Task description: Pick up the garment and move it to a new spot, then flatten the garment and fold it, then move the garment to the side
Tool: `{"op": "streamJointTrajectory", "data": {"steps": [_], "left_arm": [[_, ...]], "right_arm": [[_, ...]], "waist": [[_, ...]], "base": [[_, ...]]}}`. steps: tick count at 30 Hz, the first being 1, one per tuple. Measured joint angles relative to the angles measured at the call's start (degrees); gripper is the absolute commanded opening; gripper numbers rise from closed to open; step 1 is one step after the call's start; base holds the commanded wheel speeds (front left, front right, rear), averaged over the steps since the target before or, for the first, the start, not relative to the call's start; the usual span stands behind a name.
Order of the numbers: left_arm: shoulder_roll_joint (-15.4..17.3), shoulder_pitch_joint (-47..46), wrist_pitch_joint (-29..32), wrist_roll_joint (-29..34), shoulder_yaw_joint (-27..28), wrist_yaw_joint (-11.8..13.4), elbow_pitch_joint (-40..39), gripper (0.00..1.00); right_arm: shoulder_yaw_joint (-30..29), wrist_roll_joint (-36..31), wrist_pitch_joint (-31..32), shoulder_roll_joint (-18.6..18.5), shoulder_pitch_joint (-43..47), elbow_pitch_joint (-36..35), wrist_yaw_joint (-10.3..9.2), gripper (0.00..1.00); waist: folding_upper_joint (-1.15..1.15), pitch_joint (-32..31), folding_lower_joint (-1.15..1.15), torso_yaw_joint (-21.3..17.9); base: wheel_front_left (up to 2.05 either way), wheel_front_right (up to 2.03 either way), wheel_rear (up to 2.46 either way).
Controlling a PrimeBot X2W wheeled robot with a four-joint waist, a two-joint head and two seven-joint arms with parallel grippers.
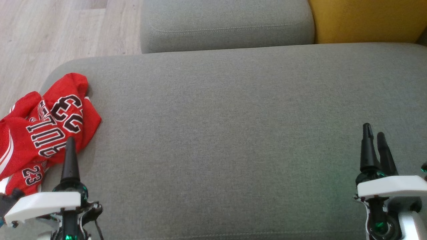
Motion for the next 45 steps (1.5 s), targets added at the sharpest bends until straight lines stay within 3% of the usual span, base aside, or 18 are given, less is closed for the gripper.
{"op": "streamJointTrajectory", "data": {"steps": [14,23,45], "left_arm": [[0.1,0.8,-2.2,13.2,-3.3,2.6,-3.2,1.0],[0.1,1.6,-3.7,22.5,-6.3,3.9,-4.4,1.0],[0.4,2.8,-7.1,45.5,-12.5,5.0,-7.2,1.0]], "right_arm": [[1.6,-13.9,-2.3,0.0,0.0,-1.9,0.0,1.0],[2.4,-19.3,-3.5,0.0,0.2,-2.1,0.0,1.0],[4.2,-35.7,-6.6,0.0,0.4,-2.7,0.0,1.0]], "waist": [[0.0,-0.7,0.0,-0.3],[0.0,-1.0,0.0,-0.4],[0.0,-1.1,0.0,-0.1]], "base": [[0.0,0.0,0.0],[0.0,0.0,0.0],[0.0,0.0,0.0]]}}
